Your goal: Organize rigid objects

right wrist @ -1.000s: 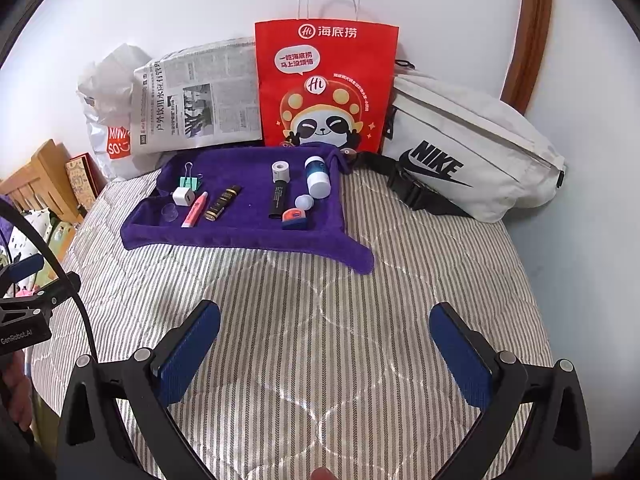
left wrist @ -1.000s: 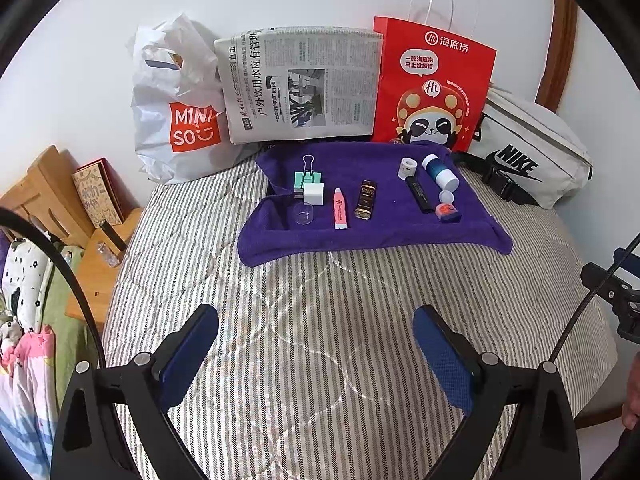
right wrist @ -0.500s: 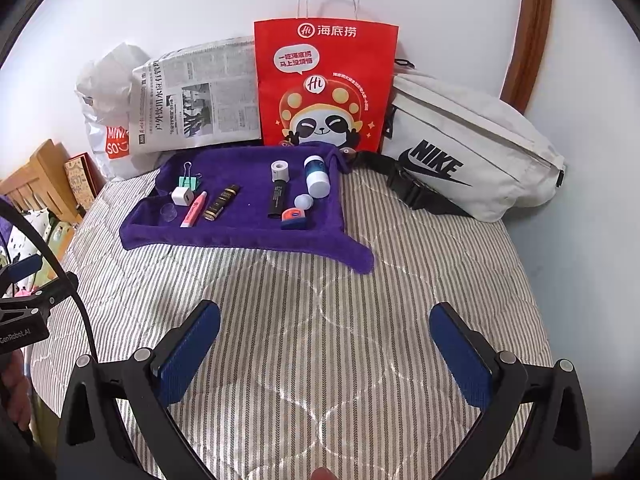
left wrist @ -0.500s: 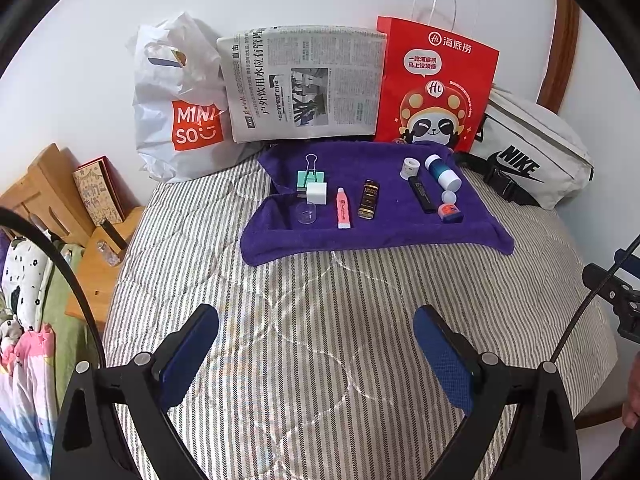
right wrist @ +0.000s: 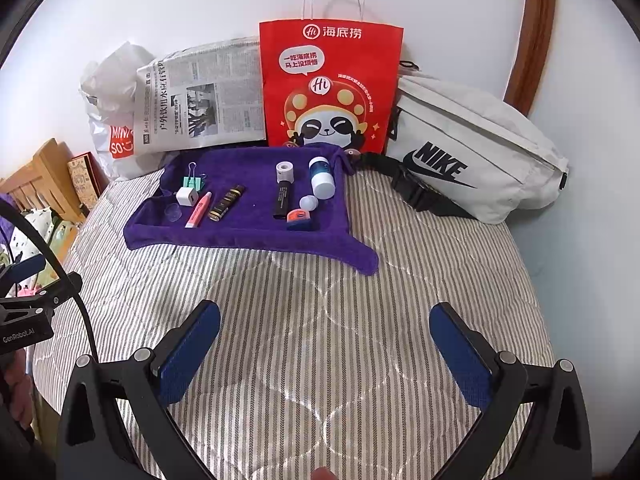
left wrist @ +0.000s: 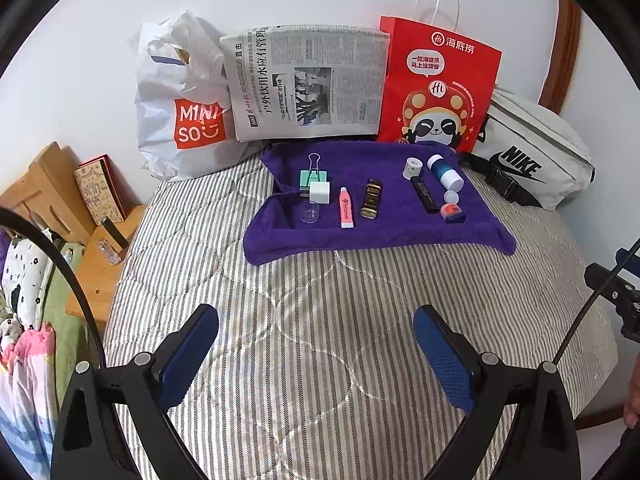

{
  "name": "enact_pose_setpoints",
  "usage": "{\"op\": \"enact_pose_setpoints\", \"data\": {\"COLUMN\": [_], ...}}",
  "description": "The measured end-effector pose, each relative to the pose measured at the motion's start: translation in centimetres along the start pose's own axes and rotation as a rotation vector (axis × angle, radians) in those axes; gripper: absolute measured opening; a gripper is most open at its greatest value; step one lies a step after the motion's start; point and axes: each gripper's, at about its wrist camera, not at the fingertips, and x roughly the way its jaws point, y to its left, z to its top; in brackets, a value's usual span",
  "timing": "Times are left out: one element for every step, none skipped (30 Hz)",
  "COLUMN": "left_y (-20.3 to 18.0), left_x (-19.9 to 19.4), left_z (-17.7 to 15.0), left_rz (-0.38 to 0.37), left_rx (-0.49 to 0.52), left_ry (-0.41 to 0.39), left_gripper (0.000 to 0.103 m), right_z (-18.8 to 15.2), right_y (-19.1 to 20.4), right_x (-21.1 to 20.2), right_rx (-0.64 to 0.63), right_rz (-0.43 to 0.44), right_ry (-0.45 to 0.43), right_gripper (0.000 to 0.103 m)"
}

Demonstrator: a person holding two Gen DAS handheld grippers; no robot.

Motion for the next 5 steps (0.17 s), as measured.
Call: {"op": "enact_pose_setpoints", "data": {"left_y": [0.03, 0.04, 0.06, 0.08, 0.11], "left_x": [0.01, 0.01, 0.04, 0.02, -0.06], "left_z": [-0.02, -0.03, -0.05, -0.08, -0.1], "left_rz": [0.0, 0.003, 0.003, 0.001, 0.002], "left_rx": [0.001, 0.0, 0.0, -0.001, -0.006], "left_ry": [-0.001, -0.002, -0.004, -0.007, -0.014], "left_gripper": [0.099, 0.099, 0.099, 0.099, 0.099], "right_z": [0.01, 0.03, 0.05, 0.09, 0.15], "right_y": [-0.02, -0.06, -0.08, -0.08, -0.12], "right_x": [0.0, -0.02, -0.02, -0.04, -0.05], "right_rx": [0.0, 0.0, 0.001, 0.002, 0.002], "right_rz": [-0.001, -0.002, -0.002, -0.003, -0.002], "right_ry": [0.0, 0.0, 0.0, -0.001, -0.002], "right_gripper": [0.103, 0.103, 0.103, 0.103, 0.103]}}
